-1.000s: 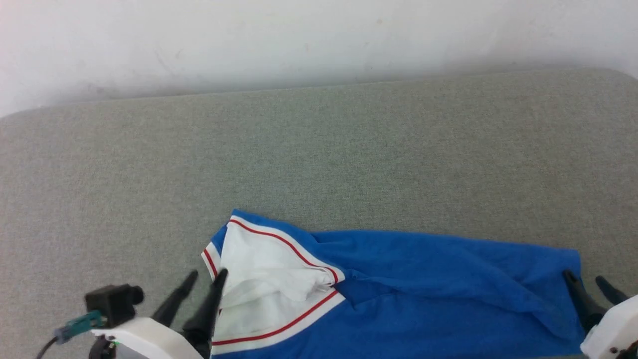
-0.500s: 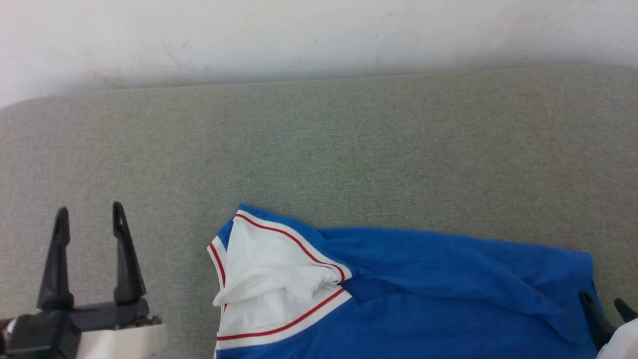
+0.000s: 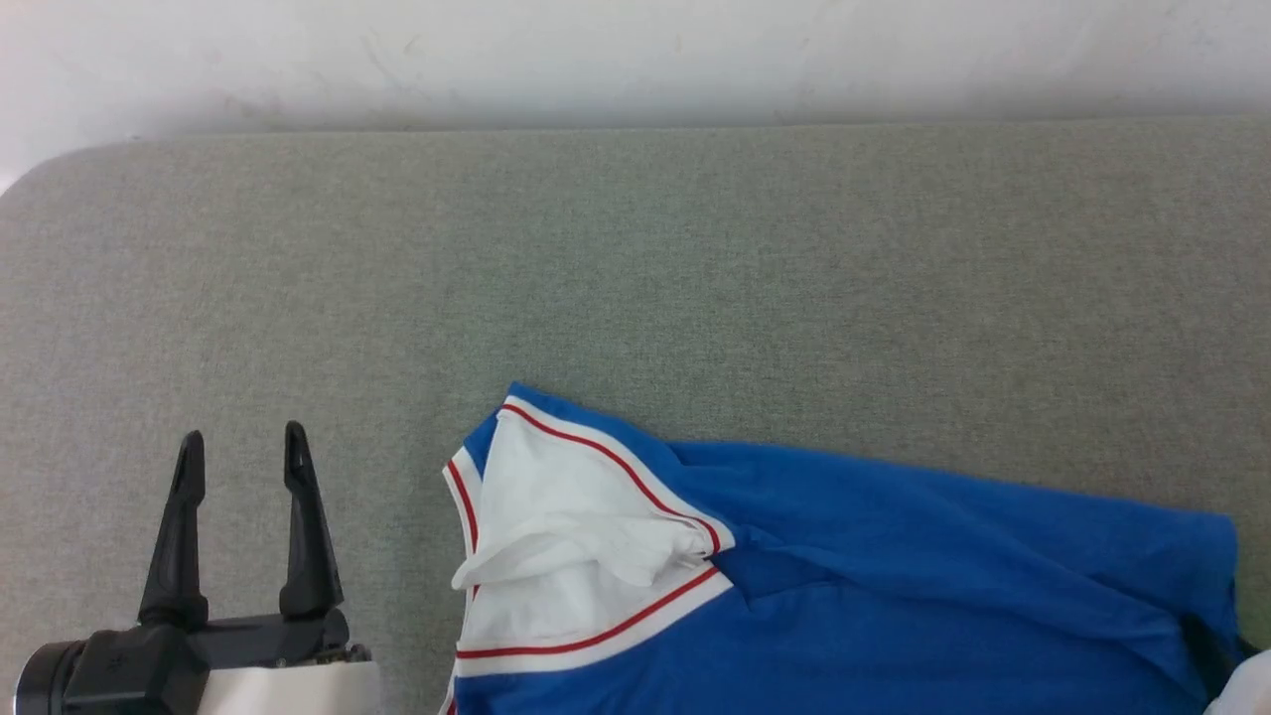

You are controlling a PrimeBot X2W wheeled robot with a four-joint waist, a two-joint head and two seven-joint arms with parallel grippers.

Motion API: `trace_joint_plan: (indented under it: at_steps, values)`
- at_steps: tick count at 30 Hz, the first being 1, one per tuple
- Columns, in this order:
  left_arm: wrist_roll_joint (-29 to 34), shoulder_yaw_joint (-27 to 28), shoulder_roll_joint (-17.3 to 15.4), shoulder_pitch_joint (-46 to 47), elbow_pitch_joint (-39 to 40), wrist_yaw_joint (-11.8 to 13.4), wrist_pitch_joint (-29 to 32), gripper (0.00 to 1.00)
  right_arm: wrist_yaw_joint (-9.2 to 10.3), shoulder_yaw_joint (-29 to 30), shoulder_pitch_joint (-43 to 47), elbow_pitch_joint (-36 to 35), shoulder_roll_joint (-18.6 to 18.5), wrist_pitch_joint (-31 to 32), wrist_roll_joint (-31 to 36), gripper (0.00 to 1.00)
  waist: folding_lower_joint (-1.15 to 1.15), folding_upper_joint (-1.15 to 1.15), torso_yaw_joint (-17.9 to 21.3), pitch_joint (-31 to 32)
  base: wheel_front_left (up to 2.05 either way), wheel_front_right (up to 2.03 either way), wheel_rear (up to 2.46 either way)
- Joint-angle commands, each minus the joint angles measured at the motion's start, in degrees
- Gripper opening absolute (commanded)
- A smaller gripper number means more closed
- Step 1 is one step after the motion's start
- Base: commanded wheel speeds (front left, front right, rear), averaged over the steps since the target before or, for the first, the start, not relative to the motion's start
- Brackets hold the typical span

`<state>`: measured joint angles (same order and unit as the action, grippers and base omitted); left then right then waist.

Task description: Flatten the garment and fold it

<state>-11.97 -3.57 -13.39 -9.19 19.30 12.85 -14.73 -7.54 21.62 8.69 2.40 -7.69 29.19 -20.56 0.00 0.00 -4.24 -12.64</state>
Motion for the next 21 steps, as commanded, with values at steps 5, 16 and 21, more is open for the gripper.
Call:
trace_joint_plan:
  at_steps: [5,16,21]
  values:
    - [1.1,0.9,0.9,1.0,-0.7,-1.8,-0.3,1.0,0.05,-1.0,-0.8,0.4,0.5,0.5,-1.1,0.0,0.0,0.0,0.2,0.3,0.0,0.0,0.0]
    - [2.0,1.4,2.5,-0.8,-3.0,-4.3,-0.3,1.0,0.05,10.8,-2.9,0.4,-4.8,-3.2,3.8,0.0,0.0,0.0,1.2,4.0,0.0,0.0,0.0]
    - [2.2,1.9,3.4,-1.4,-3.6,-5.0,-0.3,1.0,0.05,10.5,-2.1,-1.3,-3.6,-1.9,3.5,0.0,0.0,0.0,1.0,5.0,0.0,0.0,0.0]
